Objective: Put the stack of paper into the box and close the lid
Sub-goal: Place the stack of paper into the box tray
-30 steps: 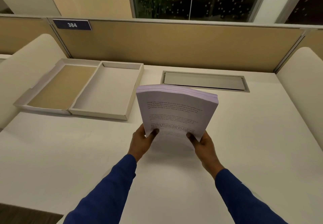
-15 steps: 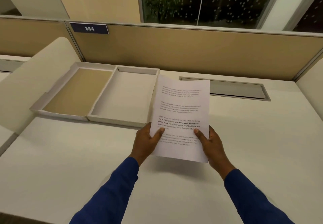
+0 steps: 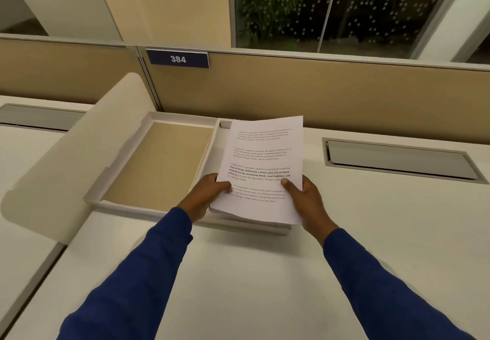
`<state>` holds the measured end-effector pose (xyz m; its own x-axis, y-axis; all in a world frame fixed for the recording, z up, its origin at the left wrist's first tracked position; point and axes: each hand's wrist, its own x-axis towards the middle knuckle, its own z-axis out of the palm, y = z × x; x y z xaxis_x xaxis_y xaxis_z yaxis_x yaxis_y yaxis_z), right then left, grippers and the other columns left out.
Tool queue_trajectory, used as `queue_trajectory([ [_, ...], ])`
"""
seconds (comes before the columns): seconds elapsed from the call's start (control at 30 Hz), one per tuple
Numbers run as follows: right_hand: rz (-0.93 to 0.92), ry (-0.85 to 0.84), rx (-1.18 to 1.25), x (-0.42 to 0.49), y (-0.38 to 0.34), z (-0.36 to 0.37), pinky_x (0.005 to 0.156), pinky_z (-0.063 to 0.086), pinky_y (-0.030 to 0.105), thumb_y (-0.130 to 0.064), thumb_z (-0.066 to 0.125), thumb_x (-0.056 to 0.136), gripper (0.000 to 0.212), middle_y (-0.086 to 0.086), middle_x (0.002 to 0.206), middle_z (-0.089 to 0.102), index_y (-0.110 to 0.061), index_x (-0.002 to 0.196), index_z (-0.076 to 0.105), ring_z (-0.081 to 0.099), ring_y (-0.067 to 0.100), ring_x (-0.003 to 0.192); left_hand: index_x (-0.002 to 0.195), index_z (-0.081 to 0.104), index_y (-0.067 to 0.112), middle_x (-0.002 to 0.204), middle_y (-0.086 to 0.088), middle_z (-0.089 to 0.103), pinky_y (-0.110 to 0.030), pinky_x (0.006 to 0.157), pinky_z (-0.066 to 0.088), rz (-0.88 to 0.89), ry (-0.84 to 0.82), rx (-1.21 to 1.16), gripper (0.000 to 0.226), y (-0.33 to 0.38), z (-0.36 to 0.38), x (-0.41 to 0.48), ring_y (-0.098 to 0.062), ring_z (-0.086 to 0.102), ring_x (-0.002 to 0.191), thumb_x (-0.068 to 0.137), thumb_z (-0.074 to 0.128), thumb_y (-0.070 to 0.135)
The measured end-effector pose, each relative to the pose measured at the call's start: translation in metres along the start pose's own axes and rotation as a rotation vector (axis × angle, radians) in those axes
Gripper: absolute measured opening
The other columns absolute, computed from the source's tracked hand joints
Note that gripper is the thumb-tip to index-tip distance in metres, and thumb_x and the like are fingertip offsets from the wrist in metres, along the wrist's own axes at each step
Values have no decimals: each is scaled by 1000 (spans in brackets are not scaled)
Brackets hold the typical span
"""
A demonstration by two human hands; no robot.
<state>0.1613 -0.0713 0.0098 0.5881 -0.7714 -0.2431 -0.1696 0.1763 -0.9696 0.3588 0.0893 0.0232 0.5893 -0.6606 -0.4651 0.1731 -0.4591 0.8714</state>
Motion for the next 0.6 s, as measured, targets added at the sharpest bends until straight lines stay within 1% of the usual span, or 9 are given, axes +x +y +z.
queue_trajectory([
  [0.07, 26, -17, -30, 19, -1, 17, 71, 61, 21, -34, 68, 97, 23, -12, 115, 74, -32, 119, 64, 74, 11, 98, 105, 67, 6, 111, -11, 78, -36, 71, 59, -30, 6, -5, 24, -1, -16, 19, -30, 75, 91, 81, 66, 5],
  [0.13, 58, -26, -49, 36, 1, 31, 83, 62, 32, -33, 68, 97, 29, -5, 119, 74, -27, 124, 63, 73, 17, 102, 113, 65, -2, 116, -16, 75, -44, 82, 60, -66, 23, 4, 31, -3, -27, 35, -37, 73, 102, 82, 65, 0],
  [0.2, 99, -29, -79, 50, 5, 42, 92, 60, 40, -33, 69, 96, 34, 1, 123, 73, -21, 127, 62, 72, 22, 105, 122, 62, -6, 120, -18, 73, -46, 90, 58, -100, 35, 34, 40, -5, -34, 48, -41, 70, 109, 82, 64, -2],
  [0.27, 131, -18, -109, 61, 9, 50, 92, 60, 41, -34, 69, 96, 30, 4, 123, 73, -21, 123, 63, 72, 24, 104, 126, 59, -7, 124, -20, 70, -42, 88, 57, -118, 35, 55, 43, -6, -38, 60, -42, 69, 112, 83, 64, -3],
  [0.37, 166, 8, -140, 73, 16, 59, 95, 59, 47, -34, 69, 96, 28, 6, 123, 73, -20, 119, 63, 71, 28, 105, 126, 59, -8, 124, -21, 70, -44, 89, 58, -128, 36, 69, 43, -8, -41, 73, -41, 69, 111, 83, 64, -4],
  [0.43, 186, 31, -155, 78, 22, 61, 97, 58, 50, -34, 69, 95, 33, 7, 123, 73, -17, 123, 63, 71, 30, 106, 124, 61, -7, 123, -20, 70, -39, 82, 58, -132, 37, 76, 42, -10, -40, 79, -35, 70, 104, 83, 62, -5],
  [0.5, 200, 46, -165, 80, 26, 62, 96, 58, 51, -34, 69, 95, 32, 7, 123, 73, -17, 122, 63, 71, 30, 105, 119, 63, -7, 122, -19, 71, -28, 69, 56, -134, 33, 98, 37, -10, -38, 83, -26, 68, 90, 82, 62, -6],
  [0.53, 207, 50, -169, 81, 28, 62, 96, 58, 51, -34, 69, 96, 31, 8, 123, 73, -18, 121, 63, 71, 30, 105, 117, 63, -7, 122, -18, 71, -26, 66, 53, -136, 30, 107, 35, -10, -37, 84, -24, 67, 88, 82, 61, -6],
  [0.6, 223, 58, -187, 83, 29, 61, 96, 58, 51, -34, 69, 96, 27, 8, 123, 73, -19, 118, 62, 71, 31, 105, 117, 62, -7, 119, -18, 71, -28, 70, 54, -147, 28, 113, 34, -11, -33, 87, -27, 65, 91, 83, 61, -6],
])
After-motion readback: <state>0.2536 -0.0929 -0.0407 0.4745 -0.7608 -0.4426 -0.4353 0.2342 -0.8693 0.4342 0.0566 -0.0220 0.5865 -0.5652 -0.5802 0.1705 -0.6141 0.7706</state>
